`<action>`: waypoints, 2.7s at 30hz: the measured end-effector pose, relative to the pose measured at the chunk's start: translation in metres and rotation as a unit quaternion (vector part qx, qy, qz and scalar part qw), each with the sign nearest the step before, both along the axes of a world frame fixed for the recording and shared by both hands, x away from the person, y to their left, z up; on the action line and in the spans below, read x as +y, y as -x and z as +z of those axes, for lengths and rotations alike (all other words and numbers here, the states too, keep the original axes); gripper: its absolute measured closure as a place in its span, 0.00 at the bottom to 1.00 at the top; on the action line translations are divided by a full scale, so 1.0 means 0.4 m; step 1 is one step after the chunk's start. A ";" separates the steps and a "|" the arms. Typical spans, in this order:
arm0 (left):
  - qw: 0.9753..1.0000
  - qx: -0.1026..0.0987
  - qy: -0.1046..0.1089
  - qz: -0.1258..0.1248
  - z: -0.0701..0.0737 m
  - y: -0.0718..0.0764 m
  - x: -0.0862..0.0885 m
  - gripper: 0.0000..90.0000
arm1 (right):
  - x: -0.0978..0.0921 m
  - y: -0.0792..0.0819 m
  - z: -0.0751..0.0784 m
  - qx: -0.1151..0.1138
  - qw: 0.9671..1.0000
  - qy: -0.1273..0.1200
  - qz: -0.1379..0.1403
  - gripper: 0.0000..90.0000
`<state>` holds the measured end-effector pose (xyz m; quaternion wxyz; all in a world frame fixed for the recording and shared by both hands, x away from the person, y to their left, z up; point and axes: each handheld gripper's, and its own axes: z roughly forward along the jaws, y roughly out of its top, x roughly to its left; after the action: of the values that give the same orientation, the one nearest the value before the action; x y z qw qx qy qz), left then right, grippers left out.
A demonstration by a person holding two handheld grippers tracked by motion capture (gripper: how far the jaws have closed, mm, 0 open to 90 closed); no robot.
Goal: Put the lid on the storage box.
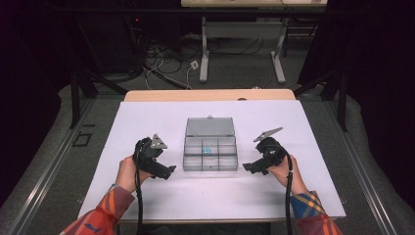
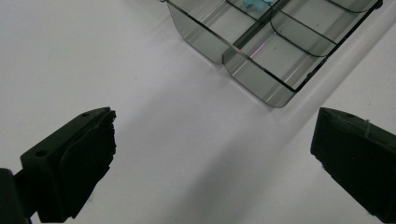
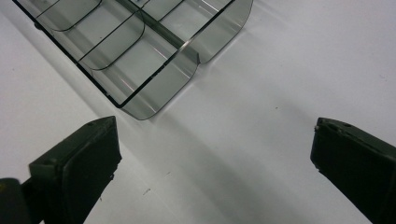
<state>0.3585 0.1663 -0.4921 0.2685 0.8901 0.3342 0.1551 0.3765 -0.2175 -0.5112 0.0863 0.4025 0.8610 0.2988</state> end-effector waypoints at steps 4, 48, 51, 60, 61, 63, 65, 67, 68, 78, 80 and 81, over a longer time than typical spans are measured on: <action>1.000 0.004 0.006 -0.003 0.005 -0.013 -0.016 0.00 | -0.002 -0.002 0.001 -0.006 1.000 0.003 -0.002 0.01; 0.996 0.062 0.005 -0.057 -0.037 -0.129 -0.242 0.28 | -0.001 -0.014 -0.009 -0.001 1.000 -0.002 -0.001 0.02; 0.996 0.066 0.001 -0.057 -0.046 -0.132 -0.250 0.37 | 0.001 -0.014 -0.011 0.003 1.000 -0.005 0.002 0.02; 0.995 0.083 -0.001 -0.058 -0.068 -0.144 -0.267 0.59 | 0.002 -0.015 -0.013 0.001 1.000 0.001 0.006 0.03; 0.995 0.086 -0.004 -0.058 -0.071 -0.146 -0.267 0.60 | 0.003 -0.014 -0.014 0.001 1.000 -0.001 0.004 0.03; 0.995 0.088 -0.006 -0.052 -0.077 -0.148 -0.268 0.63 | 0.002 -0.015 -0.014 0.000 1.000 0.000 0.003 0.03; 0.995 0.088 -0.007 -0.051 -0.077 -0.151 -0.265 0.64 | 0.001 -0.015 -0.013 0.002 1.000 0.000 -0.002 0.04; 0.995 0.084 0.001 -0.050 -0.078 -0.152 -0.262 0.67 | 0.003 -0.017 -0.015 0.001 1.000 0.000 -0.004 0.04; 0.995 0.086 0.001 -0.049 -0.078 -0.153 -0.261 0.68 | 0.004 -0.017 -0.016 0.001 1.000 -0.001 -0.006 0.04; 0.995 0.096 -0.008 -0.035 -0.090 -0.162 -0.271 0.62 | 0.009 -0.021 -0.018 -0.003 1.000 -0.002 -0.007 0.06; 0.995 0.097 -0.008 -0.034 -0.090 -0.164 -0.271 0.62 | 0.010 -0.021 -0.018 -0.004 1.000 -0.002 -0.010 0.06; 0.995 0.095 -0.009 -0.034 -0.091 -0.165 -0.271 0.62 | 0.009 -0.022 -0.019 -0.007 1.000 0.002 -0.009 0.06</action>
<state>0.4246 0.0580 -0.5284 0.2327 0.9140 0.3263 0.0632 0.3852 -0.2138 -0.5187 0.0961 0.4083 0.8571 0.2991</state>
